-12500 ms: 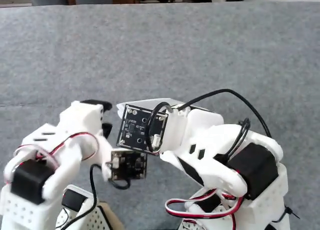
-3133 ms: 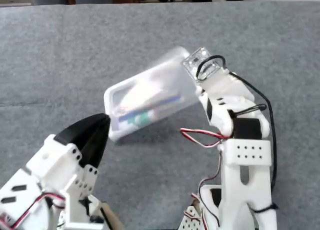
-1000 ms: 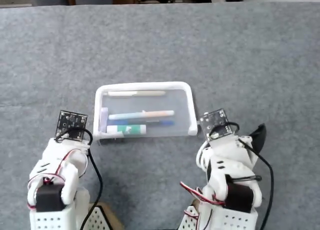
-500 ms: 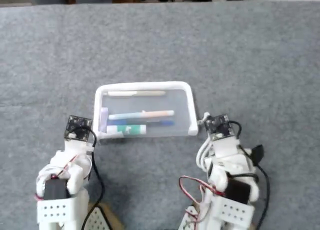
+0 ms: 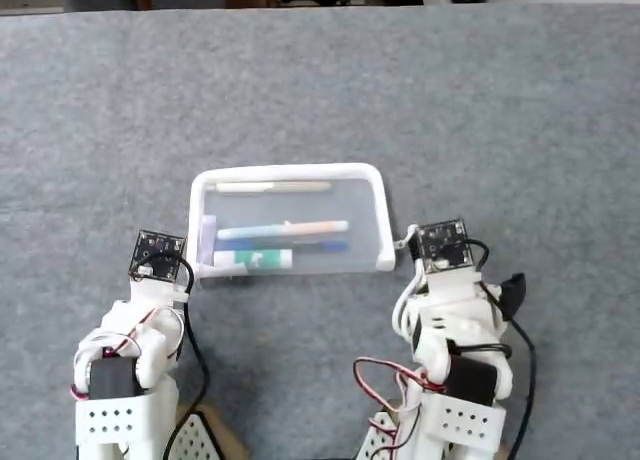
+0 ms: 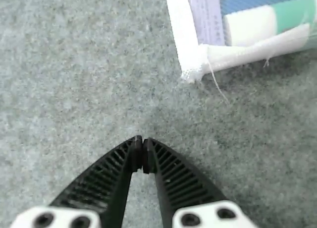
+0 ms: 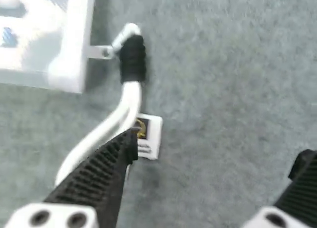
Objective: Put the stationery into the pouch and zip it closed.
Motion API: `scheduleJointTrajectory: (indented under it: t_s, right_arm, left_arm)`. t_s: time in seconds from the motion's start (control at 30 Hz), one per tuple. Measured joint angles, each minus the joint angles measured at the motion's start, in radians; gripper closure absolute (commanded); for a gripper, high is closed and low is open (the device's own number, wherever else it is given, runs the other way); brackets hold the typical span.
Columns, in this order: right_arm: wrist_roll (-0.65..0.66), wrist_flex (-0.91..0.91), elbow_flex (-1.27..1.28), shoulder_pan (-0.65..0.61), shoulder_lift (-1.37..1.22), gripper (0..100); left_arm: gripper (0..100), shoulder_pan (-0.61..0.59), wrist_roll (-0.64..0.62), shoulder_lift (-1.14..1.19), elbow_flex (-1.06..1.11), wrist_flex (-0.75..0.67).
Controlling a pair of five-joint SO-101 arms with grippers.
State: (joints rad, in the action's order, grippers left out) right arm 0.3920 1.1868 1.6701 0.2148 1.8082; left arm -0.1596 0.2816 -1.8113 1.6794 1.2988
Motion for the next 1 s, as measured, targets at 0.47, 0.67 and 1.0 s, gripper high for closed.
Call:
scheduleJointTrajectory:
  t_s: [0.47, 0.67, 1.0]
  right_arm:
    - [-0.086, 0.032, 0.0, -0.244, 0.0, 98.5]
    - [-0.133, 0.103, 0.0, -0.27, 0.0, 98.5]
    - [-0.138, 0.114, 0.0, -0.272, 0.0, 98.5]
  left_arm:
    - [97, 0.0, -0.373, 0.0, 0.0, -0.003]
    - [97, 0.0, -0.384, 0.0, 0.0, -0.003]
    - [97, 0.0, -0.387, 0.0, 0.0, -0.003]
